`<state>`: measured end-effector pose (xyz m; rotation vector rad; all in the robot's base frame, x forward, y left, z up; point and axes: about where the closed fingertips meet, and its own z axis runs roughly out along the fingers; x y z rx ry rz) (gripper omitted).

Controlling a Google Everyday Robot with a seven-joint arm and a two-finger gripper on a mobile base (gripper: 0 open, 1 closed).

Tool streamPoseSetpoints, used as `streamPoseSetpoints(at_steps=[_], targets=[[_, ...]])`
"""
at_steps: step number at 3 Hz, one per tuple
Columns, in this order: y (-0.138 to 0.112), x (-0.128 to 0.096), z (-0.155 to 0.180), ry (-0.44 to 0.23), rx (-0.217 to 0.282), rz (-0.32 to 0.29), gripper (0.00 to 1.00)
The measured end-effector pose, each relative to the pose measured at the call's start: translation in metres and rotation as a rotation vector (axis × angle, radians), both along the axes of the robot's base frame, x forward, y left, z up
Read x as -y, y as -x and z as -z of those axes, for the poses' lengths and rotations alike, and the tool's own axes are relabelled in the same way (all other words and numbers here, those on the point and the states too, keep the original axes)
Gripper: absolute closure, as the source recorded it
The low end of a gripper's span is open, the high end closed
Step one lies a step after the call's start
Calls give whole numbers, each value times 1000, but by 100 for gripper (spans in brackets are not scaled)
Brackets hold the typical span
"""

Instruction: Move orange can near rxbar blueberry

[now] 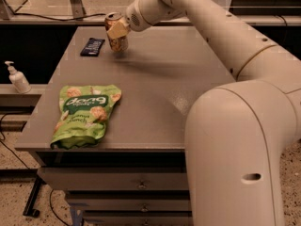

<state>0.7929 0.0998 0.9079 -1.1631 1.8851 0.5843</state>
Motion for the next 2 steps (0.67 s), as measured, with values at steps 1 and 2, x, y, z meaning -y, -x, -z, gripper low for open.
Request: streamPoseSetpoints(at_steps=[1, 2], targets=[[-2, -23, 6, -3, -13, -25, 100], [-1, -44, 13, -2, -29, -62, 100]])
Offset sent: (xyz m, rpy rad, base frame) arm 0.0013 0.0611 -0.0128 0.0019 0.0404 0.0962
